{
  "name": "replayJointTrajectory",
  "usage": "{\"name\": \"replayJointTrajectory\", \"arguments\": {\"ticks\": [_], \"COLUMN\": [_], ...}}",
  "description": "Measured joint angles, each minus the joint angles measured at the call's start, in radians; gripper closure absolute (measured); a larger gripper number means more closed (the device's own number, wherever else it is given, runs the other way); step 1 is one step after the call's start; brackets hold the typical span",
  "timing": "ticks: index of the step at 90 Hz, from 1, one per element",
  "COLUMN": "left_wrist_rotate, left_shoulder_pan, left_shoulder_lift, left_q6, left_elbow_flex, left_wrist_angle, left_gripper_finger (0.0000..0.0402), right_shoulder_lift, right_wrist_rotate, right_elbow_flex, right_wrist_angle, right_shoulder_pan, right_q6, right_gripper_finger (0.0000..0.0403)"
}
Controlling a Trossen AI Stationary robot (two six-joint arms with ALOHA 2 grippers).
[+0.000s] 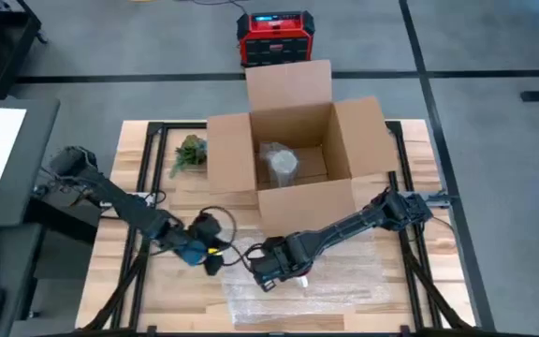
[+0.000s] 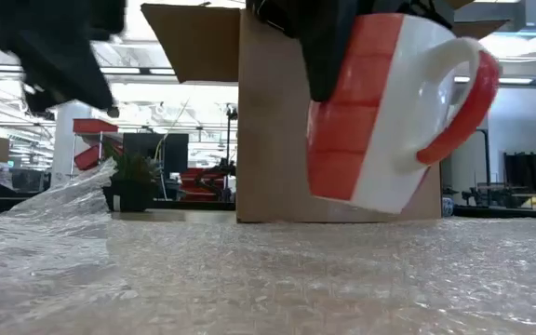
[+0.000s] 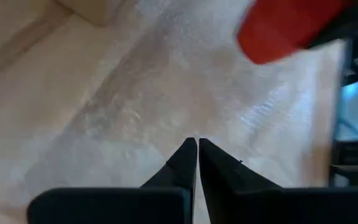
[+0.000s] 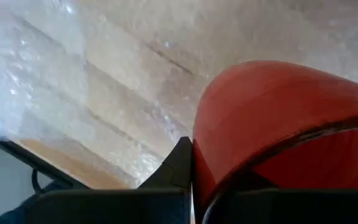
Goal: Wrap mug
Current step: Wrap the red mug in the bubble wrap
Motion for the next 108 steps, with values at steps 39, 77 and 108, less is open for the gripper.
{"name": "replayJointTrajectory", "arguments": {"ticks": [39, 77, 108], "left_wrist_rotate": [0.277, -0.023, -0.122], "left_shoulder_pan": [0.013, -0.206, -0.226], "left_shoulder_lift": [0.041, -0.422, -0.444], "left_q6": [0.243, -0.245, -0.231], "left_elbow_flex": [0.0, 0.015, -0.004], "left_wrist_angle": [-0.313, -0.763, -0.621], "left_gripper_finger": [0.0402, 0.0402, 0.0402], "right_shoulder_lift": [-0.001, 0.001, 0.013], "right_wrist_rotate": [-0.009, -0.009, -0.026], "right_elbow_flex": [0.0, 0.0, 0.0], "right_wrist_angle": [-0.132, -0.085, 0.012], "right_shoulder_pan": [0.049, 0.042, -0.034], "right_q6": [0.044, 0.047, 0.016], "right_gripper_finger": [0.0403, 0.0403, 0.0403]}}
